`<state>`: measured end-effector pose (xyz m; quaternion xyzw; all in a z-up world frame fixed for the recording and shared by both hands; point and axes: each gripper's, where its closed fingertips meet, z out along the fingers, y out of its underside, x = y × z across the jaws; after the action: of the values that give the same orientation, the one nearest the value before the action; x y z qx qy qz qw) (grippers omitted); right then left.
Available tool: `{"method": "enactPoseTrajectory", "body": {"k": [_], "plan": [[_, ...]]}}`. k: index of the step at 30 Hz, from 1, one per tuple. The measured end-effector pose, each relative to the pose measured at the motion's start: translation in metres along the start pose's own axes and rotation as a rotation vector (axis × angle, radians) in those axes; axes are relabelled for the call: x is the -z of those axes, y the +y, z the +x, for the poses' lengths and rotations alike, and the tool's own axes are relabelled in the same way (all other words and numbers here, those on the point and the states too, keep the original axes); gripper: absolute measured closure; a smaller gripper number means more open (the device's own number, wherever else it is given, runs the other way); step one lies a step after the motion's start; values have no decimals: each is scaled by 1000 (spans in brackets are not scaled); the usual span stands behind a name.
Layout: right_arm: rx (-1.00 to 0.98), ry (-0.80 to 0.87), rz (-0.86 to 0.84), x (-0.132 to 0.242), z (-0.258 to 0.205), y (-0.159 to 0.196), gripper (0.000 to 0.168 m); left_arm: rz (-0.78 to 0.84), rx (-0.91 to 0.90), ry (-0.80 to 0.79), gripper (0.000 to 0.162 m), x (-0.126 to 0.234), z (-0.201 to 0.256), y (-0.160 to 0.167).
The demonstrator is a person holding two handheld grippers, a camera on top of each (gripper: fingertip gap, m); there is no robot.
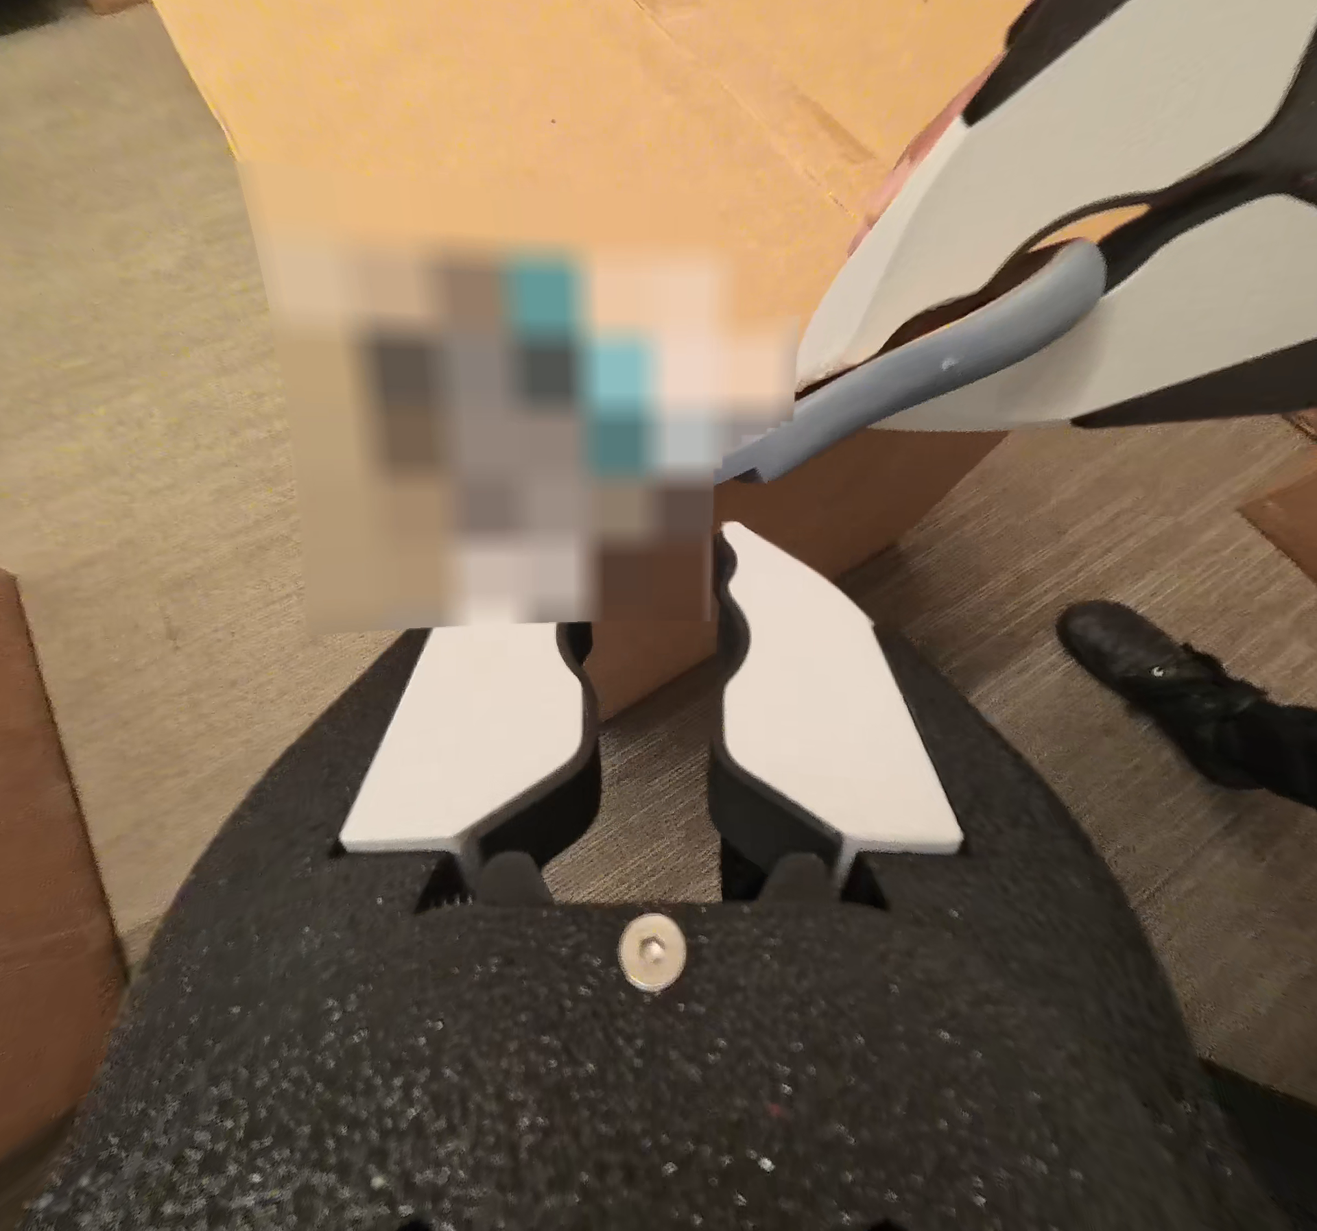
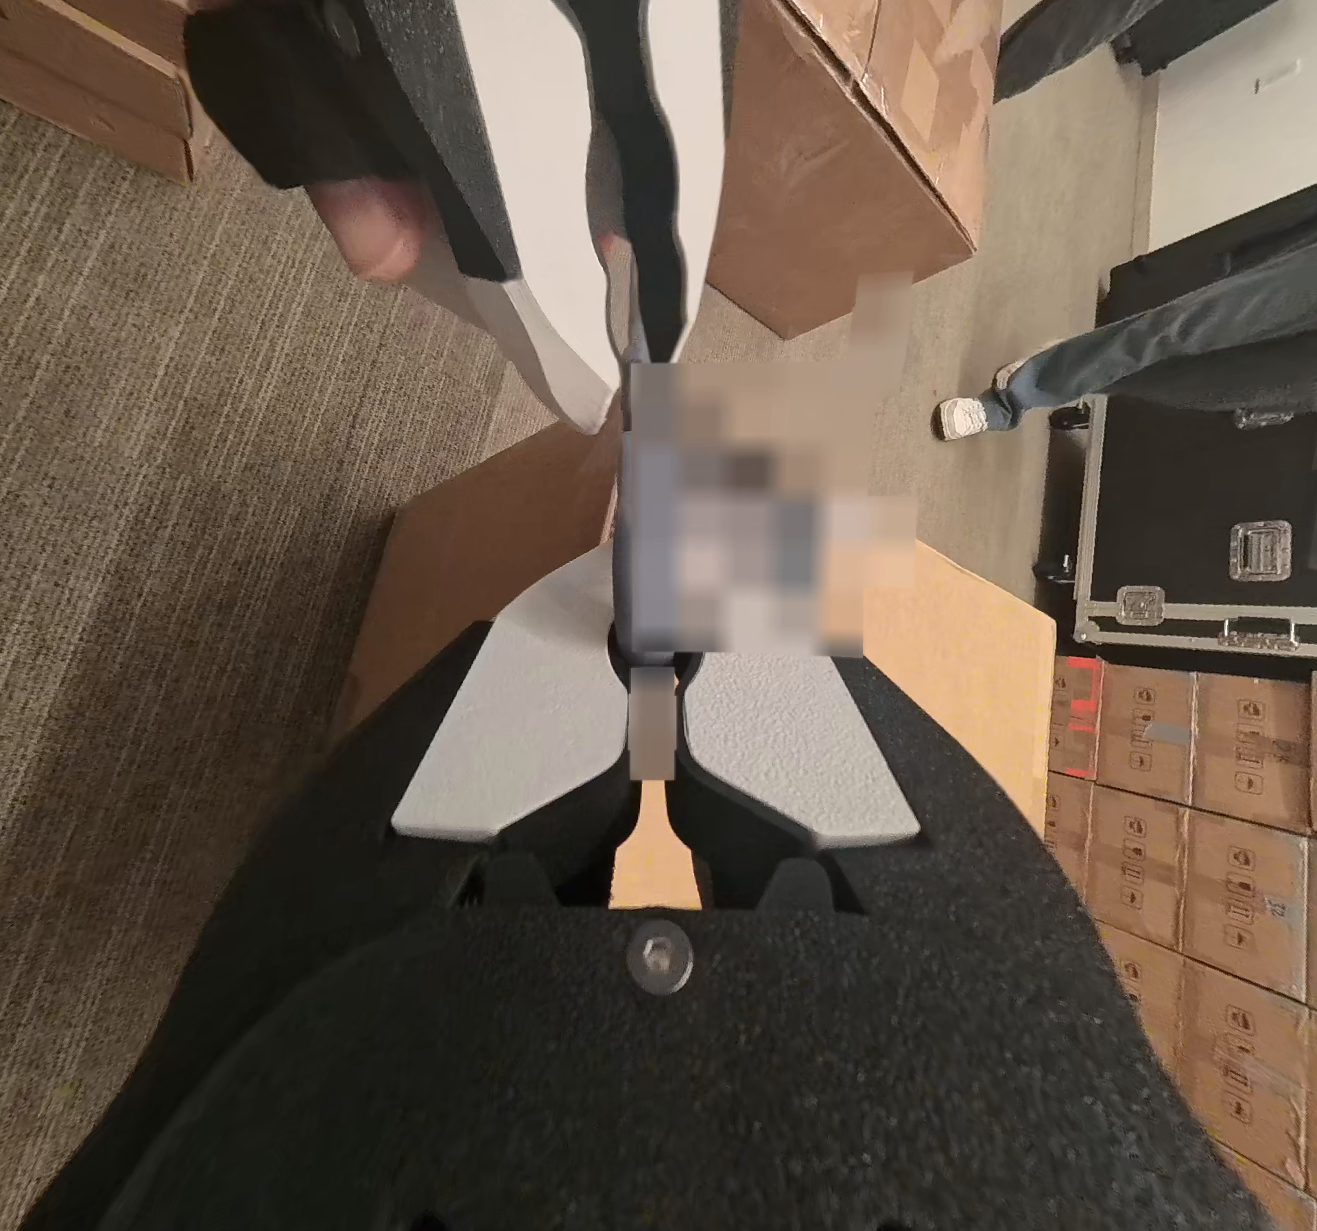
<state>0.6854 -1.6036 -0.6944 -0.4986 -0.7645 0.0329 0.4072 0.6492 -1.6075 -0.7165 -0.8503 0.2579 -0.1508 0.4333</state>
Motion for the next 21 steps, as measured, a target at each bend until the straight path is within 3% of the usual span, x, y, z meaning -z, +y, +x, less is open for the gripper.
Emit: {"method": "enactPoseTrajectory", "body": {"k": [8, 12, 21], "plan": [[-9, -13, 1, 0, 2, 1, 168, -102, -145, -7, 139, -4, -13, 11], [4, -12, -2, 0, 1, 0, 168, -106, -152, 5, 151, -8, -10, 7], [-6, -22, -13, -2, -2, 4, 168, -123, -82, -13, 153, -13, -8, 10]]}}
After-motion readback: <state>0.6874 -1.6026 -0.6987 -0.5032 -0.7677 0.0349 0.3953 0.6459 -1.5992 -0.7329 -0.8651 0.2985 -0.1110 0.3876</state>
